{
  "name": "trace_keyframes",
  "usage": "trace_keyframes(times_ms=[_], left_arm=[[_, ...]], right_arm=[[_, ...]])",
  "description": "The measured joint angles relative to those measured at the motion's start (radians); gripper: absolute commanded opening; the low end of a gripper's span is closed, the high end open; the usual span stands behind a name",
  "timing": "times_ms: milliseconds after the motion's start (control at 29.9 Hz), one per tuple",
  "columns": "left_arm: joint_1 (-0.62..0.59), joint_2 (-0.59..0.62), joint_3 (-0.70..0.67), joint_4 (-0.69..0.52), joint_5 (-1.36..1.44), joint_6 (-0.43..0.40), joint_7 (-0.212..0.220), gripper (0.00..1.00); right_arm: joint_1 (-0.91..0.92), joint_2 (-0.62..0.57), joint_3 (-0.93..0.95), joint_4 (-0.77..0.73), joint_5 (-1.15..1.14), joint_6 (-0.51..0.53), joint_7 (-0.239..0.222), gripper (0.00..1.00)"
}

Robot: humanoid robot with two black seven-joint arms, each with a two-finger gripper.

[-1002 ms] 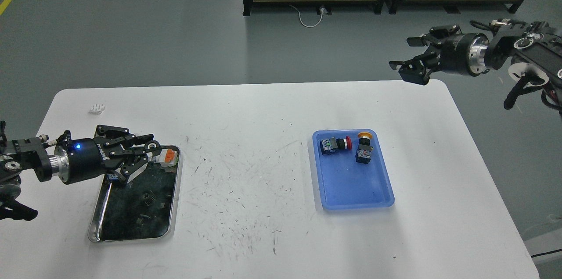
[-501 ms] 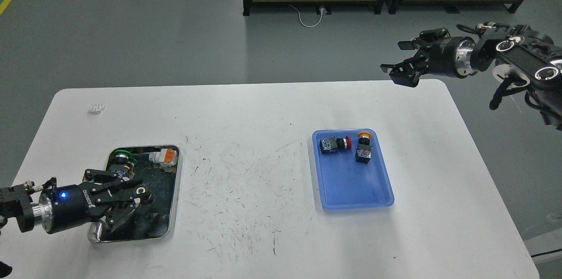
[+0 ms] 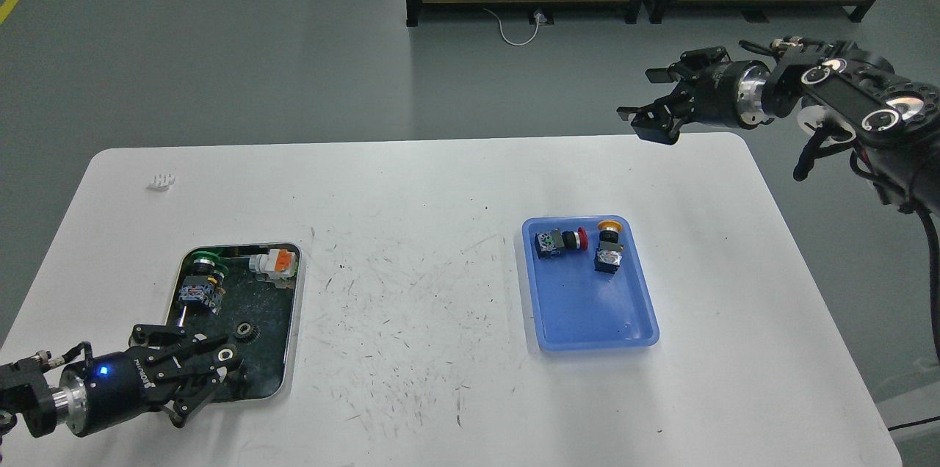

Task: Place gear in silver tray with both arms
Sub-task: 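Lower the gear into the silver tray and open the left gripper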

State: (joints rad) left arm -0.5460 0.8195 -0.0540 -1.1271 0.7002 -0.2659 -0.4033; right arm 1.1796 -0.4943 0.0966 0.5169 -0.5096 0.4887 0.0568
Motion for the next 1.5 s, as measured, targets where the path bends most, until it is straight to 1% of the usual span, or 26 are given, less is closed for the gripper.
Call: trace_keyframes(times_ms=[67, 167, 234, 434, 501, 601, 635, 735, 835, 1036, 1136, 1203, 1370, 1403, 1437, 1470, 1503], left_arm=[[0.012, -0.011, 0.000, 0.013, -0.004, 0.006, 0.000, 0.12], [0.021, -0.026, 0.000, 0.028, -0.006, 0.012, 0.002, 0.20], [0.024, -0.031, 0.000, 0.032, -0.008, 0.024, 0.004, 0.32], [0.025, -0.036, 0.000, 0.033, -0.039, 0.044, 0.012, 0.60], [0.022, -0.036, -0.007, 0.033, -0.049, 0.046, 0.015, 0.66], [0.015, -0.036, -0.020, 0.033, -0.067, 0.048, 0.018, 0.79], [0.013, -0.035, -0.026, 0.033, -0.074, 0.048, 0.019, 0.80], [0.010, -0.032, -0.048, 0.033, -0.089, 0.048, 0.030, 0.83], [0.009, -0.030, -0.069, 0.032, -0.092, 0.047, 0.043, 0.84], [0.015, -0.027, -0.068, 0.031, -0.093, 0.045, 0.045, 0.85], [0.020, -0.027, -0.059, 0.026, -0.093, 0.045, 0.041, 0.90], [0.026, -0.027, -0.056, 0.022, -0.092, 0.045, 0.040, 0.97], [0.035, -0.029, -0.055, 0.017, -0.092, 0.043, 0.036, 0.98], [0.035, -0.029, -0.055, 0.017, -0.092, 0.042, 0.036, 0.96], [0.035, -0.030, -0.055, 0.017, -0.092, 0.041, 0.036, 0.85], [0.035, -0.031, -0.055, 0.017, -0.092, 0.041, 0.036, 0.71], [0.035, -0.032, -0.055, 0.016, -0.092, 0.041, 0.041, 0.62]], right_arm=[[0.000, 0.000, 0.000, 0.000, 0.000, 0.000, 0.000, 0.74], [0.000, -0.001, 0.000, 0.000, 0.000, 0.000, 0.000, 0.74], [0.000, -0.001, 0.001, 0.000, 0.000, 0.000, 0.000, 0.74], [0.002, -0.004, 0.007, 0.000, 0.000, 0.000, 0.000, 0.75], [0.004, -0.007, 0.008, 0.000, 0.000, 0.000, 0.000, 0.75], [0.005, -0.011, 0.010, 0.000, 0.000, -0.001, 0.000, 0.75], [0.005, -0.011, 0.010, 0.000, 0.001, -0.002, 0.000, 0.75], [0.009, -0.013, 0.013, 0.000, 0.002, -0.007, 0.000, 0.75], [0.014, -0.014, 0.026, 0.000, 0.002, -0.009, 0.000, 0.76], [0.016, -0.015, 0.035, 0.000, 0.002, -0.009, 0.000, 0.76], [0.016, -0.015, 0.035, 0.001, 0.002, -0.009, 0.000, 0.76], [0.016, -0.016, 0.035, 0.001, 0.002, -0.008, 0.000, 0.76], [0.016, -0.016, 0.035, 0.002, 0.002, -0.007, 0.000, 0.76], [0.016, -0.016, 0.035, 0.002, 0.002, -0.007, 0.000, 0.76], [0.016, -0.015, 0.035, 0.002, 0.002, -0.007, 0.000, 0.76], [0.016, -0.015, 0.035, 0.002, 0.002, -0.007, 0.000, 0.76], [0.016, -0.014, 0.035, 0.002, 0.002, -0.007, 0.000, 0.77]])
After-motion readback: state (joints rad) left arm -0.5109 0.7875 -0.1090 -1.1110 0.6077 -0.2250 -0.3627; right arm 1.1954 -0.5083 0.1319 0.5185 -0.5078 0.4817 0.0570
